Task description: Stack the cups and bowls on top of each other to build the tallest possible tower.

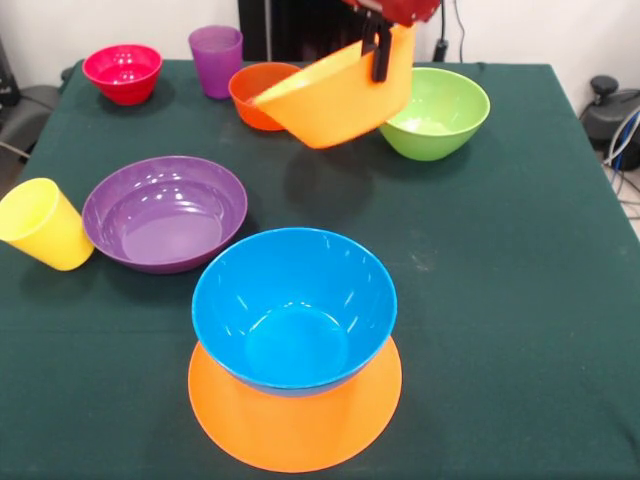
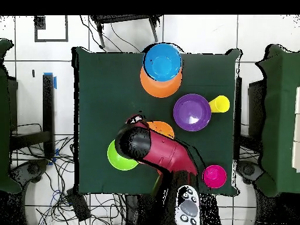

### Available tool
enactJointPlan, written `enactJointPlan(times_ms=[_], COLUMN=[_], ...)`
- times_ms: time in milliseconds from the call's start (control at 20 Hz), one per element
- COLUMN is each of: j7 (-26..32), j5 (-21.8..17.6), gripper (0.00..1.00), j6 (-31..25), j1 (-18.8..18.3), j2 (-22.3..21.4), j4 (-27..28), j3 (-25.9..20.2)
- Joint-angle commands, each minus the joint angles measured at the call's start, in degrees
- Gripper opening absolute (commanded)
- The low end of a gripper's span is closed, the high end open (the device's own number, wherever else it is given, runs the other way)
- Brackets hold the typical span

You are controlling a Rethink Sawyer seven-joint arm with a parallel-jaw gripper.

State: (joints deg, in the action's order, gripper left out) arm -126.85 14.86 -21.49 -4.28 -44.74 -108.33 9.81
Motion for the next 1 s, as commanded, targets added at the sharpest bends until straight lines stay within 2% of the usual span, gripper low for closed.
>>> enactJointPlan(times_ms=[50, 200, 350, 500, 1000], j7=[-12.1, -13.6, -13.6, -11.1, -9.2], j5=[-0.1, -1.0, -2.0, -2.3, -3.1], gripper=[0.00, 0.00, 0.00, 0.00, 0.00], j6=[-13.6, -17.9, -19.9, -21.6, -29.6], j1=[3.5, 6.0, 7.6, 6.7, 5.9], j2=[-0.2, 0.7, 2.2, 4.5, 12.5], j4=[10.4, 14.6, 18.5, 23.4, 40.2], j3=[4.5, 7.7, 10.3, 10.3, 12.9])
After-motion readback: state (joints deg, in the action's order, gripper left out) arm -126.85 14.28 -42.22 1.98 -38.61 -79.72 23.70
